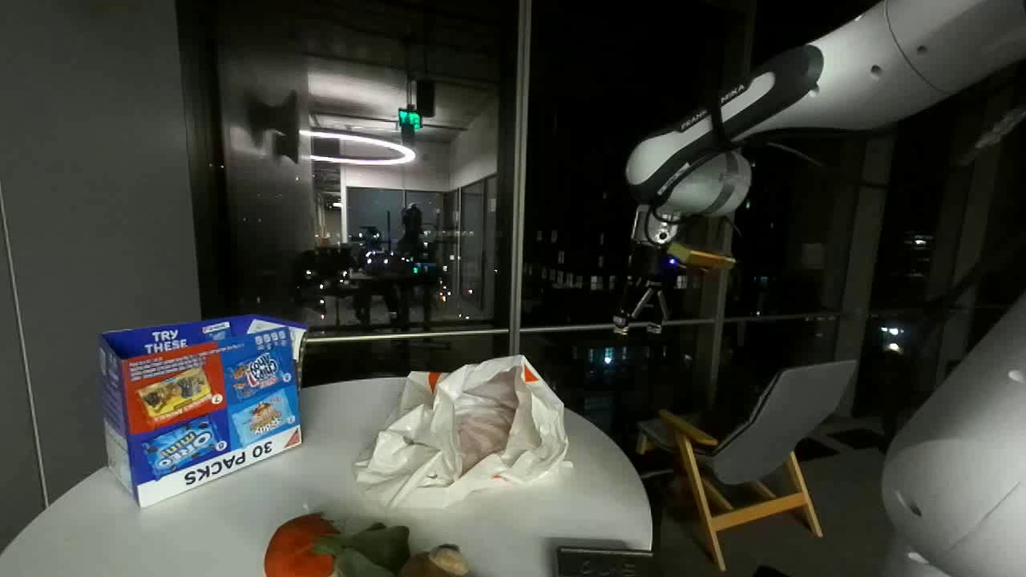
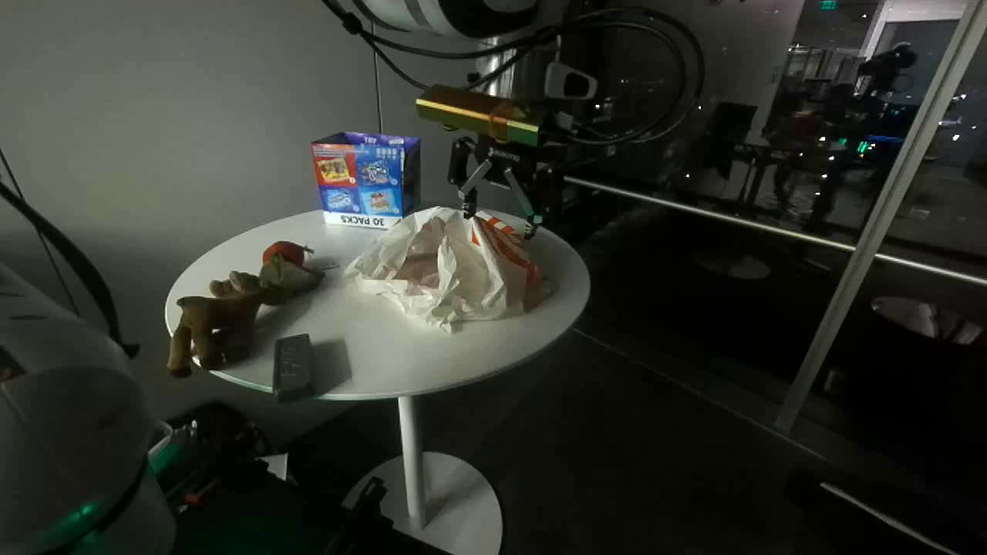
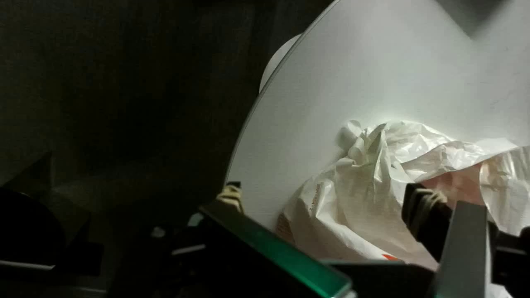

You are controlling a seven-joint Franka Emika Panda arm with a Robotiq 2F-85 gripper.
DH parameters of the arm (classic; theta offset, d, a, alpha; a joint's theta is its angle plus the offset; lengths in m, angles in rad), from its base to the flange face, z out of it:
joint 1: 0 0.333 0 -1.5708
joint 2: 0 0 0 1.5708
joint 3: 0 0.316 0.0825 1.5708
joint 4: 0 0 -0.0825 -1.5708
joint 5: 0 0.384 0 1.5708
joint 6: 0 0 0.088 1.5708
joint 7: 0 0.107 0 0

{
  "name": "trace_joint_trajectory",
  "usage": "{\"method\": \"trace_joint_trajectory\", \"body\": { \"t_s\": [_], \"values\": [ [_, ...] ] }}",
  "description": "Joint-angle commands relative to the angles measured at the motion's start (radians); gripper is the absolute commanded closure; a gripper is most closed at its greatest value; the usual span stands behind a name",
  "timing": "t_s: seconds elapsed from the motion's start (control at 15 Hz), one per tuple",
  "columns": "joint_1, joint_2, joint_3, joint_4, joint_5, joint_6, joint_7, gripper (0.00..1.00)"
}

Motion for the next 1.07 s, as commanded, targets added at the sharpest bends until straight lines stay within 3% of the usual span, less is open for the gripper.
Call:
{"method": "trace_joint_trajectory", "body": {
  "t_s": [0.0,0.4,0.67,1.0],
  "values": [
    [-0.017,0.002,0.015,0.007,0.007,-0.003,-0.006,0.0],
    [-0.012,-0.004,0.008,0.015,0.027,-0.014,-0.02,0.0],
    [0.036,-0.007,0.028,-0.039,0.043,-0.036,-0.149,0.0],
    [0.122,-0.012,0.123,-0.143,0.022,-0.004,-0.236,0.0]
  ]
}}
